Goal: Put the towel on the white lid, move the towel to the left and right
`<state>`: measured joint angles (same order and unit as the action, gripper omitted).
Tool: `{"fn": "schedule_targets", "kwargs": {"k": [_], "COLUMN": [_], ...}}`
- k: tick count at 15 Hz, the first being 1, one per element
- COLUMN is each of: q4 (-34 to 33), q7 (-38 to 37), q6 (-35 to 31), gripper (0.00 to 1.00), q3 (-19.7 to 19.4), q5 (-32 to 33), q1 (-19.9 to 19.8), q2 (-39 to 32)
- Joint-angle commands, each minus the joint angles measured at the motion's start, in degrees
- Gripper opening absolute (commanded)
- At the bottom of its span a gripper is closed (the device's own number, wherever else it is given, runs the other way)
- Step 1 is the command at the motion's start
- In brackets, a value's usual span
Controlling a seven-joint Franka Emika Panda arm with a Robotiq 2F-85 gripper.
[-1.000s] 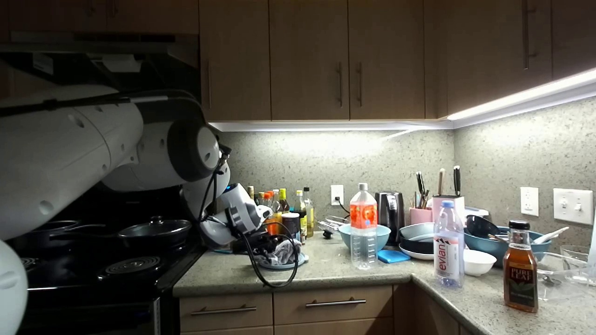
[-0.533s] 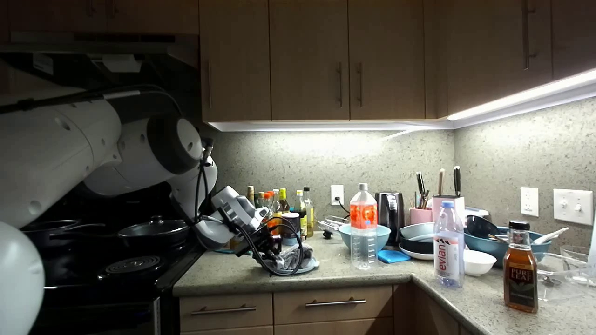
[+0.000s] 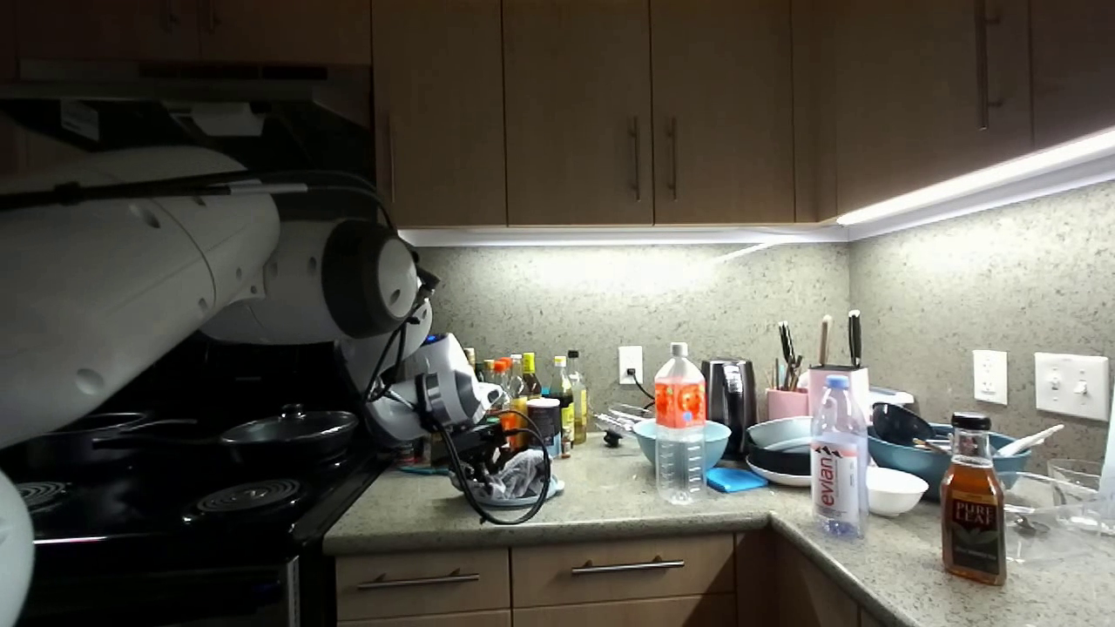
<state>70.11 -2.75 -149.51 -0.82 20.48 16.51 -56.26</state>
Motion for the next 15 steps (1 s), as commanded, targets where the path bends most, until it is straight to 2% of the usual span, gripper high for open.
{"fn": "schedule_targets", "kwargs": {"k": [1,4,6,10,15], "q4": [2.68,2.31,1.33,-0.29,-1.86], "q7": [10.31,17.98,19.52,13.56,5.94], "q6": [-2.86,-1.20,4.13,7.60,6.35], "gripper": [0.03,0.03,0.03,0.03,0.03], "q3": [9.04,16.28,17.67,9.60,-1.85], "q5": [-7.35,-13.76,-16.78,-13.53,-5.87], "q1": [-5.87,-10.55,-11.73,-7.11,0.53], "q2": [0.26,-0.96,-1.47,-0.94,-1.72]}}
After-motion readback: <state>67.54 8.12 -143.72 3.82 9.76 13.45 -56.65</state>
